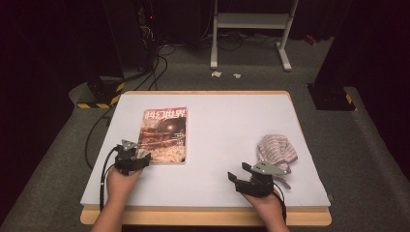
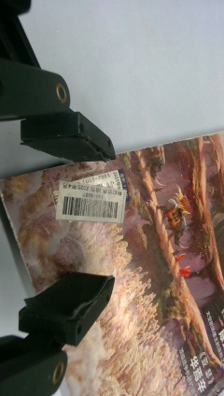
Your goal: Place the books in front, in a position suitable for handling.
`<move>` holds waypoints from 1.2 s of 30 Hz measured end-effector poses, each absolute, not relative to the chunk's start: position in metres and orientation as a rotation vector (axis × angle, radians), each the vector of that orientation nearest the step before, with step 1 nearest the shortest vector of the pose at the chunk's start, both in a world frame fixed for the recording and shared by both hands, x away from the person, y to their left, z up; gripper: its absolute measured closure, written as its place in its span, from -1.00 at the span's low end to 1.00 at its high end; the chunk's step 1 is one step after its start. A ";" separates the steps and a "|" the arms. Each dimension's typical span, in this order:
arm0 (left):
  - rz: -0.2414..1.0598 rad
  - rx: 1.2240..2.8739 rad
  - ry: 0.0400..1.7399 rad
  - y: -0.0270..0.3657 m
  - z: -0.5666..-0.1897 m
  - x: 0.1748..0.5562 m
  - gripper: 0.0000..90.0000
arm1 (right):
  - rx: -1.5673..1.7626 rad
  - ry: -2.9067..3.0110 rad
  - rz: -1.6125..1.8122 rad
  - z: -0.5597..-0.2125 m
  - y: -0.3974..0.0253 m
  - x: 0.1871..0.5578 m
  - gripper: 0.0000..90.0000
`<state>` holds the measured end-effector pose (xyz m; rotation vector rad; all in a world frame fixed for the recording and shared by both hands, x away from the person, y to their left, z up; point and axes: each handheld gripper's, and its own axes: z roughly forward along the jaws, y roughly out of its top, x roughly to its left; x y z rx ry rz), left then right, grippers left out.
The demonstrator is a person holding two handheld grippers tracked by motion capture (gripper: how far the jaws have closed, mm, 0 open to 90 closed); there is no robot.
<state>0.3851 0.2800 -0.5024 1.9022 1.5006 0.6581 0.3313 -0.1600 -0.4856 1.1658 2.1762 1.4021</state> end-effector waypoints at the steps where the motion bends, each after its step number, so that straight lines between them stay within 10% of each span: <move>1: 0.658 1.902 1.501 0.280 -0.502 0.385 -0.22 | 1.166 2.177 1.405 -0.486 -0.159 0.331 -0.33; 17: 0.480 1.867 1.407 0.307 -0.509 0.388 -0.17 | 1.098 2.239 1.193 -0.488 -0.101 0.342 -0.30; 36: 0.409 1.857 1.369 0.306 -0.510 0.393 -0.59 | 1.090 2.312 1.124 -0.482 0.018 0.421 -0.46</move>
